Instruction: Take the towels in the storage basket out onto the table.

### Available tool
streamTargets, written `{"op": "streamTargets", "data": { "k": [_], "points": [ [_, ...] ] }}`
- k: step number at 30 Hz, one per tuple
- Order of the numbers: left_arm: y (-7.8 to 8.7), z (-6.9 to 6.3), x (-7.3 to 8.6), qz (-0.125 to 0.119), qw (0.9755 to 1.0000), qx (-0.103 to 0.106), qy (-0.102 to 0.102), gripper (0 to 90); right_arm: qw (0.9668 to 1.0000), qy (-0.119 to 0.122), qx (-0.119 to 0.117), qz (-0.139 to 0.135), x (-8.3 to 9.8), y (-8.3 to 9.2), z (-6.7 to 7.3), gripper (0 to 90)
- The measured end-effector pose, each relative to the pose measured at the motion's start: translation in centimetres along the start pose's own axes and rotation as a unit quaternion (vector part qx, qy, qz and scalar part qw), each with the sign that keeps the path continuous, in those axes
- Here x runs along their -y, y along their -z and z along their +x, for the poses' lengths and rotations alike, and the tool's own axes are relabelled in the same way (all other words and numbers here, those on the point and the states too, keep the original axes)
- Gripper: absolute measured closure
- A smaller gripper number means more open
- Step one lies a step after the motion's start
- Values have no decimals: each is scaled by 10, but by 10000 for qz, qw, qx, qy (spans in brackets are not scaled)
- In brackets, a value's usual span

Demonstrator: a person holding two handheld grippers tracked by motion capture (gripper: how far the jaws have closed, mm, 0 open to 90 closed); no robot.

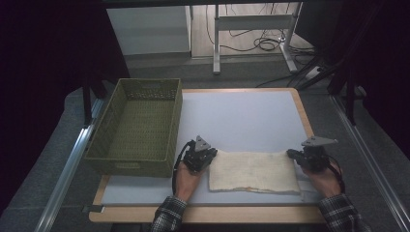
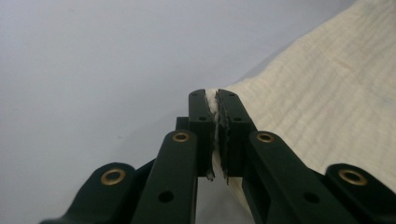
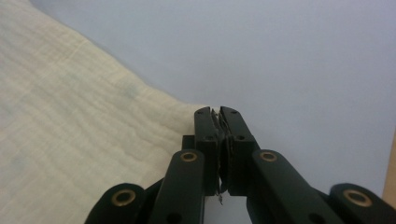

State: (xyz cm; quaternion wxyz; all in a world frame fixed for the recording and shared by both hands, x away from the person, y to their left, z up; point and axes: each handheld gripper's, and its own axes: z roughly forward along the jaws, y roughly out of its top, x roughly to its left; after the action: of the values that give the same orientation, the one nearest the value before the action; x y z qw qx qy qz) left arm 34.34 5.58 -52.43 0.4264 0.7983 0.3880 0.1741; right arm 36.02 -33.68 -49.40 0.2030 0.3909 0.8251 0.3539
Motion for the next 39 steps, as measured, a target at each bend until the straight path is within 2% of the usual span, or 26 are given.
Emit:
{"op": "streamTargets", "data": {
  "k": [4,6,10,12,18,22,24,27,30,33,35,38,39],
  "points": [
    [7,1,-1,-30,9994,-339,4,852,10000,52,57,-32,-17,-11,-4,866],
    [8,2,-1,4,9990,-440,4,848,10000,39,64,-45,-24,-18,-8,865],
    [-4,6,2,364,9982,-473,56,789,9999,-26,33,159,-27,-38,-13,847],
    [-4,8,3,306,9984,-476,37,744,9998,-59,46,200,-26,-43,-14,825],
    [2,13,-3,136,9990,-411,143,689,9999,-77,114,-13,-30,-25,-14,723],
    [-2,17,-5,224,9993,-252,141,681,9998,-204,-6,-75,-30,-14,-16,671],
    [-6,18,-3,372,9989,-291,51,673,9998,-180,-31,-61,-28,-12,-14,649],
    [-11,20,0,519,9981,-341,54,663,9998,-151,-140,-30,-22,-7,-7,633],
    [-15,19,1,655,9969,-430,-43,639,9996,-90,-261,-6,-18,-5,1,616],
    [-17,17,3,612,9967,-516,-100,604,9993,-23,-371,27,-15,-4,10,600],
    [-18,19,5,578,9970,-507,-13,575,9990,27,-445,44,-12,-4,16,591],
    [-18,23,7,480,9976,-423,255,540,9984,45,-561,73,-12,-3,24,572],
    [-18,23,7,486,9976,-427,262,524,9980,65,-616,96,-12,-3,28,561]
  ]
}}
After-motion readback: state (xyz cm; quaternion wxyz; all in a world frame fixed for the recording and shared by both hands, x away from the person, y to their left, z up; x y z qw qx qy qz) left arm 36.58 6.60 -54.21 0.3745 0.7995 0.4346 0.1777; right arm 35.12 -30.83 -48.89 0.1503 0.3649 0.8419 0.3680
